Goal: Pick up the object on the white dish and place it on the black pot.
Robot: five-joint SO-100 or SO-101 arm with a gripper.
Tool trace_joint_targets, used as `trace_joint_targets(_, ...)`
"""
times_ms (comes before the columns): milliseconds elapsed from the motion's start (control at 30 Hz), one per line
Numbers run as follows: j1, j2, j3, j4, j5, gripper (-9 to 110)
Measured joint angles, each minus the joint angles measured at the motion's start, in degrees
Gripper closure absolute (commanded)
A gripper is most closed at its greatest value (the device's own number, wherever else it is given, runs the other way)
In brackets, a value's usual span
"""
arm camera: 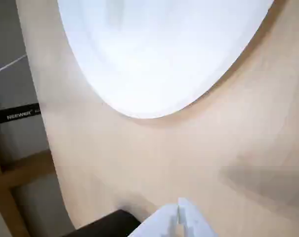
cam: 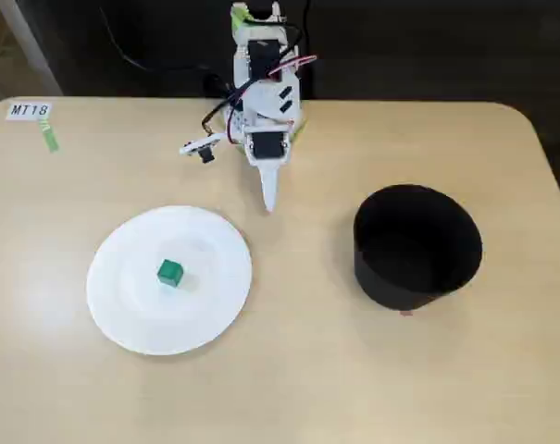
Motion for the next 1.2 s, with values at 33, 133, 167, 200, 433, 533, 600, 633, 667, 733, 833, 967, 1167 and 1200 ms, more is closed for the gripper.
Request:
trace_joint_targets(33, 0.0, -0.26, 0.0, 0.0, 0.09, 101)
trace_joint_targets(133, 1.85, -8.0, -1.58, -5.89, 0.7, 101)
trace_joint_targets(167, 2.02, -6.77, -2.02, -7.38, 0.7, 101)
trace_joint_targets(200, 1.85, -7.38, -2.55, -8.09, 0.7, 101)
trace_joint_targets(433, 1.49, -8.96, -2.55, -8.96, 0.7, 101)
trace_joint_targets(533, 1.41, -9.4, -5.19, -8.44, 0.62, 101)
trace_joint_targets(600, 1.76, -12.3, -9.58, -7.82, -0.18, 101)
trace_joint_targets(633, 1.76, -15.29, -12.48, -7.65, -0.62, 101)
trace_joint_targets(667, 1.67, -19.07, -15.82, -7.38, -1.05, 101)
trace_joint_targets(733, 1.32, -29.09, -23.99, -6.06, -2.2, 101)
trace_joint_targets(833, 0.88, -39.2, -36.91, -3.34, -2.64, 101)
trace_joint_targets(967, 1.23, -49.92, -50.1, -0.35, -1.85, 101)
trace_joint_targets(1167, 1.67, -71.02, -69.35, 12.04, -1.23, 101)
trace_joint_targets(1200, 1.93, -74.18, -72.51, 14.24, -1.23, 100)
